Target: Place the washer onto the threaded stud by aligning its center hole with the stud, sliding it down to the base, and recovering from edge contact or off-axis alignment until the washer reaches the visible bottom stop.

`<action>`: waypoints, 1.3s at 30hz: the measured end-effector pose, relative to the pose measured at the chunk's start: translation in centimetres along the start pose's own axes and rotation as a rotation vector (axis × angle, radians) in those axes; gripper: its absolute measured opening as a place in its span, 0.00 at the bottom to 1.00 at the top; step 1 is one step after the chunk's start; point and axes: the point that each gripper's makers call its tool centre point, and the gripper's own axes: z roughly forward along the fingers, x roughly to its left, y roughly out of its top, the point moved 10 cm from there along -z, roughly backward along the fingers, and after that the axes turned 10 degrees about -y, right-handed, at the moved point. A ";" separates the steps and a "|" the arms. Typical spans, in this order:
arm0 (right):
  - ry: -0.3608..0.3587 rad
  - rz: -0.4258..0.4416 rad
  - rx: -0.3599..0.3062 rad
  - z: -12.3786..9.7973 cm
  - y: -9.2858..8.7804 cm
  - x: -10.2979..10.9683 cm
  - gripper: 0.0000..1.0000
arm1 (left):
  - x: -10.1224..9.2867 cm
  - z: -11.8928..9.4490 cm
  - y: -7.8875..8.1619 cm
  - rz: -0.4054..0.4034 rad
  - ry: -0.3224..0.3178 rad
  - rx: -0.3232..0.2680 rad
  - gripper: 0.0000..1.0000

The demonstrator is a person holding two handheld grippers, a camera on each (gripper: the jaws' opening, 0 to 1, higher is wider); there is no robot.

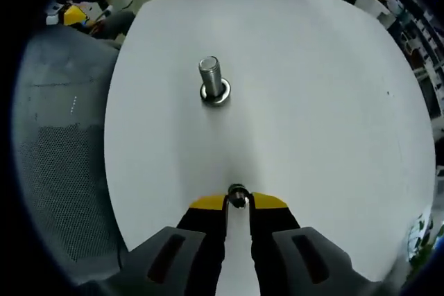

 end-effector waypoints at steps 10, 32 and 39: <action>0.008 0.121 -0.018 1.4 -0.9 0.0 0.15 | 0.1 0.0 0.0 -0.007 -0.005 -0.006 0.27; -0.104 0.482 -0.424 -7.2 -4.1 2.1 0.26 | 0.1 -0.1 0.2 -0.044 -0.047 -0.048 0.28; -0.097 0.644 -0.578 -10.7 -5.3 4.8 0.29 | 0.1 -0.2 0.3 -0.046 -0.051 -0.063 0.28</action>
